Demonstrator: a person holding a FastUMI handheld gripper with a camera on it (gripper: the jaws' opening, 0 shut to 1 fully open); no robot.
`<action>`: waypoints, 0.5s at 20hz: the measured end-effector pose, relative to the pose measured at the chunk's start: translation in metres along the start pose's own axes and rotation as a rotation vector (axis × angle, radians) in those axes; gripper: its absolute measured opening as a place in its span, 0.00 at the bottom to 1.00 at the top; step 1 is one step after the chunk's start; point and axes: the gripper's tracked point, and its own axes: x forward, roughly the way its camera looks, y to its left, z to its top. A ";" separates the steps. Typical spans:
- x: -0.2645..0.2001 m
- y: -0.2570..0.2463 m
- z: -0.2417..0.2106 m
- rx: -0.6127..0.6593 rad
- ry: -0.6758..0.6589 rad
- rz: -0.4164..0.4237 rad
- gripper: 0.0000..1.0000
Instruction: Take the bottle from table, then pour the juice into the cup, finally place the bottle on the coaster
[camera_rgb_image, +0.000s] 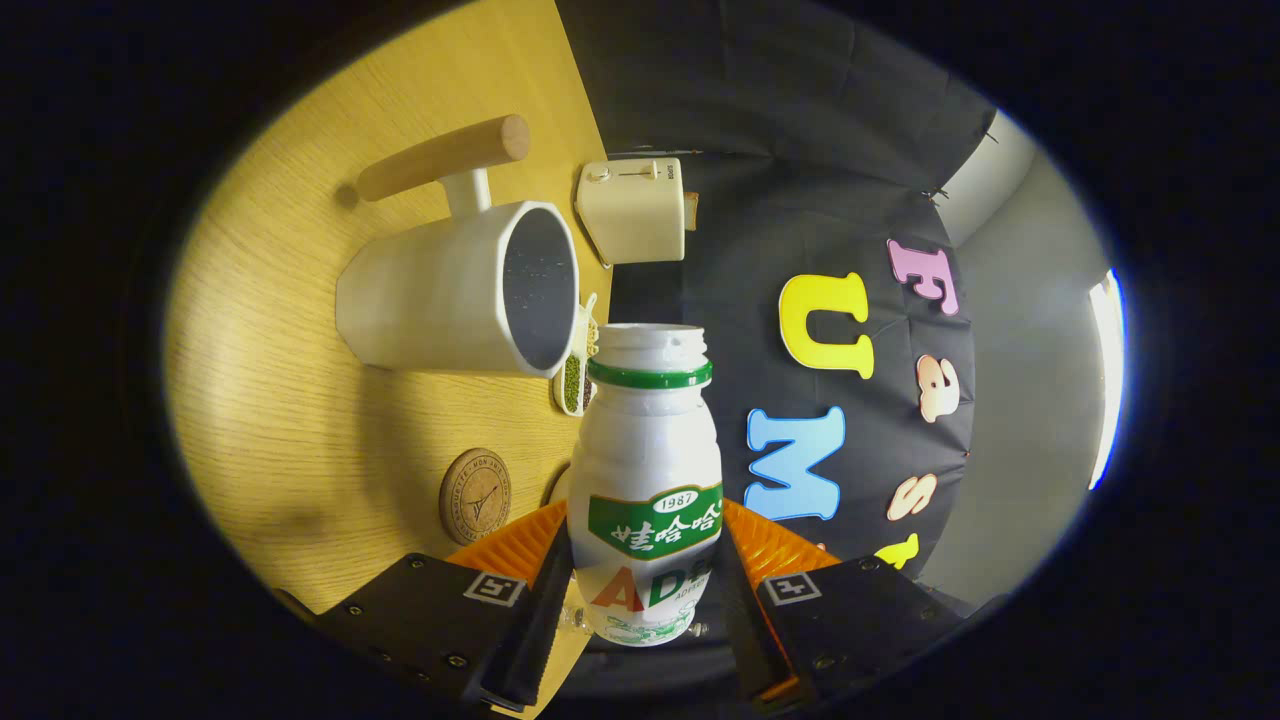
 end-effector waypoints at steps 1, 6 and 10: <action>0.000 -0.001 0.000 -0.011 0.000 -0.003 0.71; 0.002 -0.006 0.002 -0.068 0.000 -0.025 0.71; 0.003 -0.009 0.001 -0.103 0.002 -0.037 0.71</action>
